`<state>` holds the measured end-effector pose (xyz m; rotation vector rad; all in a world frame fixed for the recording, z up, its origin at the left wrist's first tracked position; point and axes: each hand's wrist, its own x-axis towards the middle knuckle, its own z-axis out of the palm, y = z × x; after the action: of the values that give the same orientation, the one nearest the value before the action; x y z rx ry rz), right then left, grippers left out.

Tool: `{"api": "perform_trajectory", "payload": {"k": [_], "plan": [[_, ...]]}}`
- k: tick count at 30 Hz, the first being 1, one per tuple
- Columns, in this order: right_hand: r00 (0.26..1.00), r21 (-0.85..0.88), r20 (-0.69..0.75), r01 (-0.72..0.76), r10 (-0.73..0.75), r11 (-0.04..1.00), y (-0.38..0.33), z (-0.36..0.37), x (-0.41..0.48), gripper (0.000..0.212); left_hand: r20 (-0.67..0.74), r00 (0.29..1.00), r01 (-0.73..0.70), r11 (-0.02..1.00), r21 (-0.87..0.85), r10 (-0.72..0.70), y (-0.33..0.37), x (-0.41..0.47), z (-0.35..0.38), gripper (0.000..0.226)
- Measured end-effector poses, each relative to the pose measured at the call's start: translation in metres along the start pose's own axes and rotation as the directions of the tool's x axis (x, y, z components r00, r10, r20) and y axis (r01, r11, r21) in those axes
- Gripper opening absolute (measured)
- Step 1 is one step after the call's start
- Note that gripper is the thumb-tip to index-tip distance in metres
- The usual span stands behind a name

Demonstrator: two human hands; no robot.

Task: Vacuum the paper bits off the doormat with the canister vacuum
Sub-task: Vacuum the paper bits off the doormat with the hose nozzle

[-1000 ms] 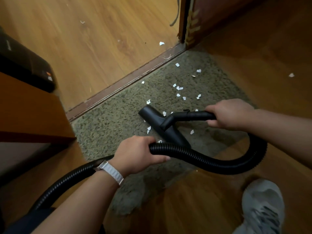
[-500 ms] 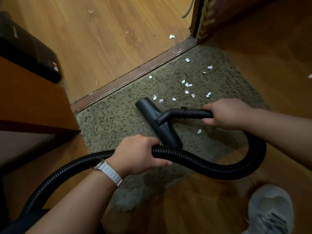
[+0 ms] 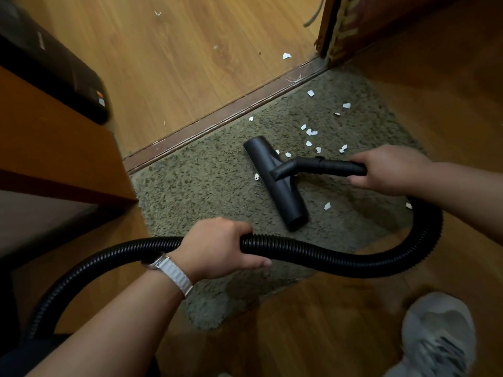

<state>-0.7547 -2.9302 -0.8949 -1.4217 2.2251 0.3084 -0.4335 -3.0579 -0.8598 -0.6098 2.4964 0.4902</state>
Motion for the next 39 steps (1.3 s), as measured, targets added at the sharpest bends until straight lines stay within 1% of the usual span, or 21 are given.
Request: {"api": "perform_trajectory", "payload": {"k": [3,10,14,19,23,27,31,34,36,39], "plan": [[1.000,-0.033,0.000,0.018,-0.018,0.999,-0.005,0.000,-0.006,0.023,0.001,1.000,-0.012,1.000,0.019,0.012,0.001,0.000,0.000,0.060],[0.986,-0.110,0.057,0.164,-0.159,0.980,-0.036,0.015,-0.015,0.024,0.004,0.998,-0.062,0.996,0.059,0.062,0.000,0.001,0.004,0.062],[0.992,-0.079,0.066,0.110,-0.105,0.991,-0.025,0.012,-0.017,0.023,-0.011,0.998,-0.066,0.997,0.050,0.066,-0.001,0.002,0.005,0.063],[0.999,-0.055,0.043,-0.023,0.026,0.998,-0.002,-0.005,-0.017,0.020,-0.033,0.998,-0.058,0.998,0.018,0.058,-0.001,0.005,0.004,0.063],[0.994,0.007,0.040,-0.100,0.099,0.995,0.009,-0.016,-0.019,0.015,-0.034,0.998,-0.052,0.999,-0.009,0.052,-0.001,0.005,0.004,0.063],[0.996,-0.005,0.031,-0.078,0.079,0.997,0.001,-0.015,-0.019,0.014,-0.027,0.998,-0.053,0.999,0.003,0.053,-0.001,0.005,0.003,0.062],[0.999,-0.072,0.038,0.011,-0.008,0.997,-0.017,-0.004,-0.016,0.018,-0.021,0.998,-0.064,0.997,0.038,0.065,-0.001,0.005,0.004,0.061],[0.997,-0.087,0.055,0.058,-0.054,0.994,-0.023,0.001,-0.014,0.019,-0.029,0.997,-0.069,0.996,0.058,0.071,0.000,0.006,0.004,0.061],[0.998,-0.083,0.046,0.050,-0.046,0.995,-0.020,0.001,-0.014,0.019,-0.027,0.998,-0.064,0.996,0.056,0.065,0.001,0.006,0.004,0.061],[0.999,-0.059,0.028,-0.014,0.015,0.998,-0.006,-0.002,-0.017,0.021,-0.026,0.998,-0.054,0.998,0.043,0.055,0.002,0.008,0.005,0.064]]}}
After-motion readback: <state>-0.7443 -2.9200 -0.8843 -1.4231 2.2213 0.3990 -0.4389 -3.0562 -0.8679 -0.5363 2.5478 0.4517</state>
